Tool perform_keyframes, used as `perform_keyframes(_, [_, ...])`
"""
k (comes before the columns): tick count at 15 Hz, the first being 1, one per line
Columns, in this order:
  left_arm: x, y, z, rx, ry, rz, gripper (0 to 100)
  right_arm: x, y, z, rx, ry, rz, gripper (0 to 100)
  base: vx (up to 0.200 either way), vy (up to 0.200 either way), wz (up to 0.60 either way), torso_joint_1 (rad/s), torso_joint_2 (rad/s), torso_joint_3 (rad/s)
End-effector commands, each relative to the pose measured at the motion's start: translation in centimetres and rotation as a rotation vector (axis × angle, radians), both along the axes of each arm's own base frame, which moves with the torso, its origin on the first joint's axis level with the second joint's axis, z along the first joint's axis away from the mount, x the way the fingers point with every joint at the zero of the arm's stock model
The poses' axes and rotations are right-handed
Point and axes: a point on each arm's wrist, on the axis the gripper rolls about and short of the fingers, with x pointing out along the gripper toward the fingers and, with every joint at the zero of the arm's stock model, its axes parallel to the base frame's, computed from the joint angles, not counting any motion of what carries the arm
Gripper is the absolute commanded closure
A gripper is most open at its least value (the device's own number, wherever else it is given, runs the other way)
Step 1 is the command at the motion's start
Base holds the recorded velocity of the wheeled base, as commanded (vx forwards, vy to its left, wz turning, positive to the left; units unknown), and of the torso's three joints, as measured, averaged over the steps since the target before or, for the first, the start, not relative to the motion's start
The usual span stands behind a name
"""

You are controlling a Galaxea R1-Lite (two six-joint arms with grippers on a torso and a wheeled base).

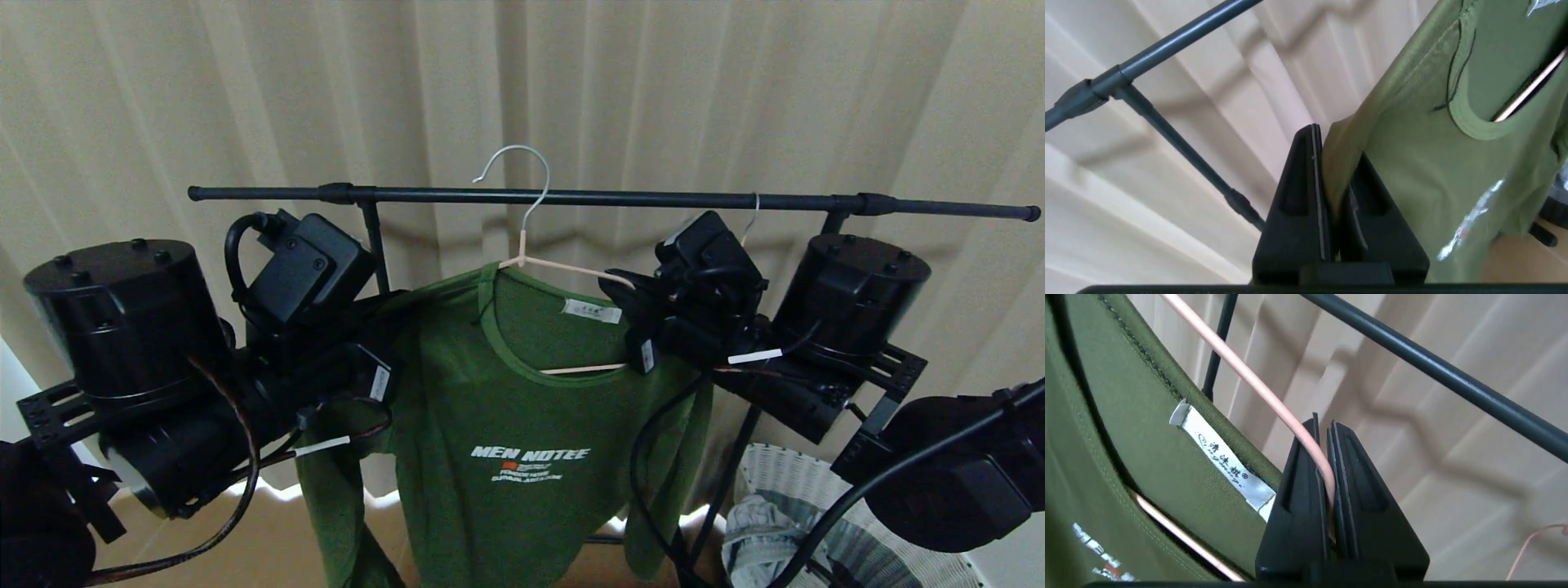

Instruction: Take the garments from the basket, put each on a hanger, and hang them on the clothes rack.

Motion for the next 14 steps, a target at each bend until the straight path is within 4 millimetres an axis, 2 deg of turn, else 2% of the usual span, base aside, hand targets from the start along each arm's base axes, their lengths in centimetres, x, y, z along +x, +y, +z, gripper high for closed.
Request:
perform_keyframes(1, [0.1,-0.1,-0.1,-0.003,-0.004,0.001,100,-0.1,-0.1,0.1,0.001,-0.001,-0.001,100,0.000,0.000,0.00,0.000,0.00,0.000])
perform_keyframes(2, [0.3,-0.2,-0.3,-0.008,-0.010,0.000,100,-0.2,-0.2,0.0,0.001,-0.001,-0.001,100,0.000,0.000,0.00,0.000,0.00,0.000])
perform_keyframes(3, [0.2,-0.1,-0.5,-0.008,-0.007,-0.002,0,-0.3,-0.2,0.1,0.001,-0.001,-0.001,100,0.000,0.000,0.00,0.000,0.00,0.000])
perform_keyframes(7, [-0.2,0.0,0.1,-0.026,-0.025,-0.015,0,-0.5,-1.6,0.5,0.005,-0.006,-0.054,100,0.000,0.000,0.00,0.000,0.00,0.000])
perform_keyframes(9, [-1.4,0.7,0.9,-0.048,-0.048,-0.072,0,-0.3,-2.9,0.4,0.002,-0.002,-0.101,100,0.000,0.000,0.00,0.000,0.00,0.000])
perform_keyframes(11, [-2.0,1.3,0.4,-0.041,-0.034,-0.075,0,-0.4,-3.6,0.8,0.008,-0.009,-0.119,100,0.000,0.000,0.00,0.000,0.00,0.000])
perform_keyframes(14, [-2.4,3.8,-2.8,-0.014,0.085,0.003,0,-1.5,-4.8,1.7,0.024,-0.032,-0.136,100,0.000,0.000,0.00,0.000,0.00,0.000])
